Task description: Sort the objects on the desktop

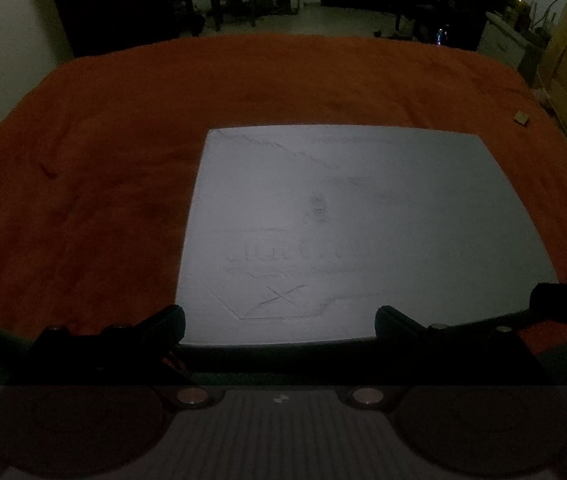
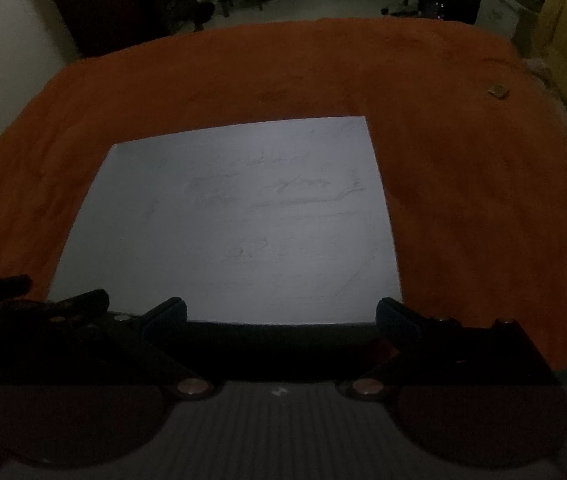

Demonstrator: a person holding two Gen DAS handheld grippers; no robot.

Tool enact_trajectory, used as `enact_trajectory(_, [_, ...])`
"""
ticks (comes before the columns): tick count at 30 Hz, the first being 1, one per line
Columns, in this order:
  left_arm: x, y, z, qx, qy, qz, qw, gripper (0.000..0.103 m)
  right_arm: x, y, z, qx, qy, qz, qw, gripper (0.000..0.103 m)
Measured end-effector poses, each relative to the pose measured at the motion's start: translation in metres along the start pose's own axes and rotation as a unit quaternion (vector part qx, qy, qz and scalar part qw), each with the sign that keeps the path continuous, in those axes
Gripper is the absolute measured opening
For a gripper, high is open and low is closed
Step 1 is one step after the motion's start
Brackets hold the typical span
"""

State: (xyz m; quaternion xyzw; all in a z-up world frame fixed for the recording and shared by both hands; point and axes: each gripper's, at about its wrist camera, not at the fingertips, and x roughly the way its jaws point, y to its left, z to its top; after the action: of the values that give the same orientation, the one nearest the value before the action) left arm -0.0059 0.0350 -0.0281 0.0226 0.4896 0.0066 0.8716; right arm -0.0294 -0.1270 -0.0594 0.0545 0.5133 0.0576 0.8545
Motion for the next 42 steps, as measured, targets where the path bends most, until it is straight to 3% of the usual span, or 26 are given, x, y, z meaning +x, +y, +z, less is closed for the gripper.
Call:
enact_trajectory(31, [0.001, 0.006, -0.002, 0.008, 0.011, -0.021, 0.9997, 0.103, 0.002, 0.011, -0.006, 0.005, 0.021, 0.006, 1.000, 0.103])
enact_trajectory(42, [0.000, 0.013, -0.001, -0.011, 0.016, -0.055, 0.9983, 0.103, 0.002, 0.011, -0.005, 0.004, 0.023, -0.012, 1.000, 0.103])
